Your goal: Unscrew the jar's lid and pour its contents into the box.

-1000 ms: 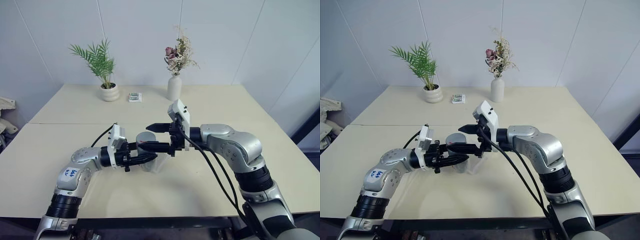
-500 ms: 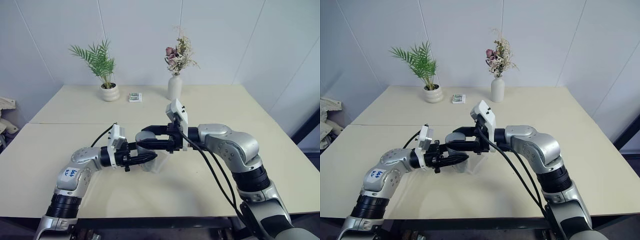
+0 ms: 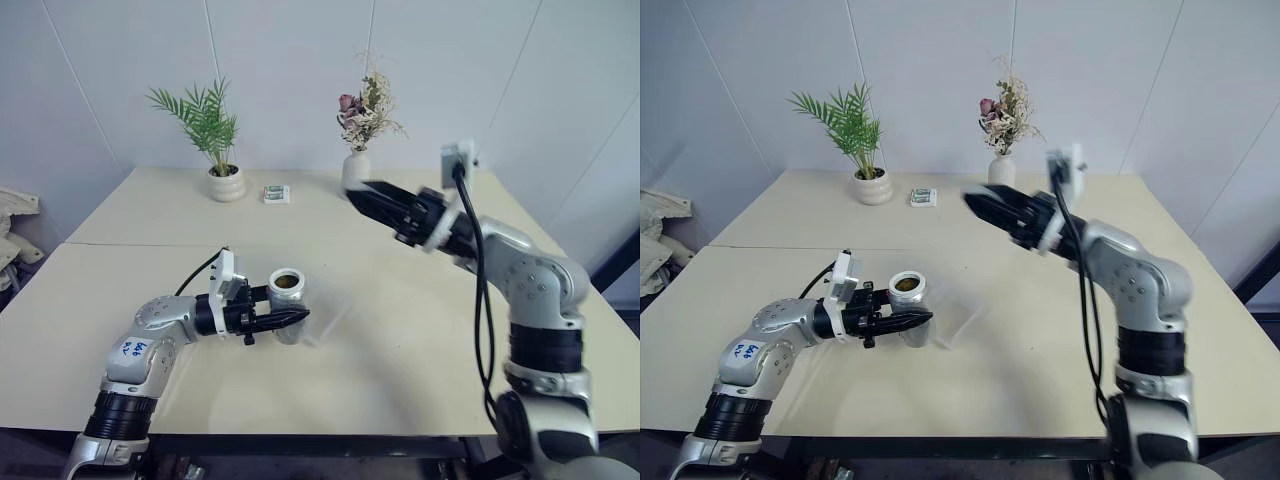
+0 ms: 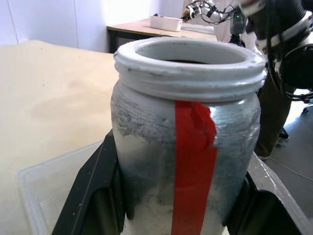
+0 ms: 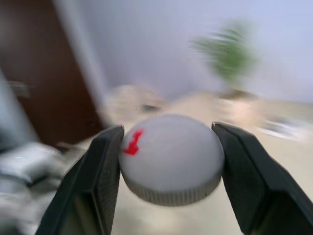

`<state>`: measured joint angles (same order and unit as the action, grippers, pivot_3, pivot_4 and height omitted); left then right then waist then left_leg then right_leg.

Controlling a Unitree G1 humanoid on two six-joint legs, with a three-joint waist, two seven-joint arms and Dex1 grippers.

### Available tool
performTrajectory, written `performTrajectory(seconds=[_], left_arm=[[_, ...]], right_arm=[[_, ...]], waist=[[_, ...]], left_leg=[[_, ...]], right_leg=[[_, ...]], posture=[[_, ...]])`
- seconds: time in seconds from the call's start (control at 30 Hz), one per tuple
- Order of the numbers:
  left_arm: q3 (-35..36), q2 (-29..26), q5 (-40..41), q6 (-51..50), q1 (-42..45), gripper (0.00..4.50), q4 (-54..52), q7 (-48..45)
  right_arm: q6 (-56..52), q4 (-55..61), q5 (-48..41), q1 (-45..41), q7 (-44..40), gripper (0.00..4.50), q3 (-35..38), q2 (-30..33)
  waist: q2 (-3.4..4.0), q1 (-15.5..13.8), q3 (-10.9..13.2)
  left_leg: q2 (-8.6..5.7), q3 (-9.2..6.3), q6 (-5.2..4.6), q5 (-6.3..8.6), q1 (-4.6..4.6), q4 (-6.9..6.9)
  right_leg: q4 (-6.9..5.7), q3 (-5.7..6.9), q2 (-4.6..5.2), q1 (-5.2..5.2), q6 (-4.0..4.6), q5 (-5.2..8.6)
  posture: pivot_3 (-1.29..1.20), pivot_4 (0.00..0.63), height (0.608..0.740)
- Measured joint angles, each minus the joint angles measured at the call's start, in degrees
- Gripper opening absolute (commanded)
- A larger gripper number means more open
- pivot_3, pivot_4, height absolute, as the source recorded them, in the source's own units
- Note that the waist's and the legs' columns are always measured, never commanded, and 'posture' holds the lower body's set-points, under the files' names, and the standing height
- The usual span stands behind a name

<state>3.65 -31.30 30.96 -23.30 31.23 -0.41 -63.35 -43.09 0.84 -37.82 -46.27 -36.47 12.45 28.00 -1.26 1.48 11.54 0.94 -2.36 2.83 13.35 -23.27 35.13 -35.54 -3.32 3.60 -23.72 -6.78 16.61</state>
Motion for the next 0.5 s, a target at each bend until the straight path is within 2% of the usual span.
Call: performTrajectory(seconds=[0.13,0.3,0.4,0.5], left_arm=[[1.09,-1.25,0.69,-0.46,0.57,2.01,0.09,-0.04],[1.94,-1.44,0.91,-0.53,2.90,2.01,1.38,-0.11],[2.33,-1.48,0.92,-0.54,3.31,2.01,1.76,-0.10],[2.52,-1.48,0.93,-0.63,3.63,2.01,1.95,-0.07]], right_arm=[[12.90,-6.68,10.53,10.19,0.06,2.54,-0.18,3.51],[30.67,-18.52,21.63,15.05,1.56,2.54,-2.45,3.91],[38.23,-26.19,24.70,16.46,3.35,2.54,-2.43,2.39],[41.23,-30.29,24.96,17.30,3.17,2.54,-2.34,0.38]], waist=[[0.02,0.50,0.01],[0.03,1.27,0.02],[0.03,1.52,0.02],[0.04,1.78,0.02]], left_leg=[[0.03,0.10,-0.02,0.01,0.04,-0.05],[0.02,0.15,0.02,-0.02,0.13,0.03],[0.01,0.14,0.04,-0.04,0.16,0.05],[0.02,0.14,0.06,-0.05,0.17,0.05]], right_leg=[[-0.09,-0.09,-0.06,-0.05,-0.09,0.09],[-0.26,-0.15,-0.08,-0.04,-0.09,0.08],[-0.30,-0.17,-0.08,-0.01,-0.10,0.08],[-0.35,-0.20,-0.08,-0.01,-0.11,0.07]], posture=[[0.00,0.150,0.740],[0.00,0.150,0.740],[0.00,0.150,0.740],[0.00,0.150,0.740]])
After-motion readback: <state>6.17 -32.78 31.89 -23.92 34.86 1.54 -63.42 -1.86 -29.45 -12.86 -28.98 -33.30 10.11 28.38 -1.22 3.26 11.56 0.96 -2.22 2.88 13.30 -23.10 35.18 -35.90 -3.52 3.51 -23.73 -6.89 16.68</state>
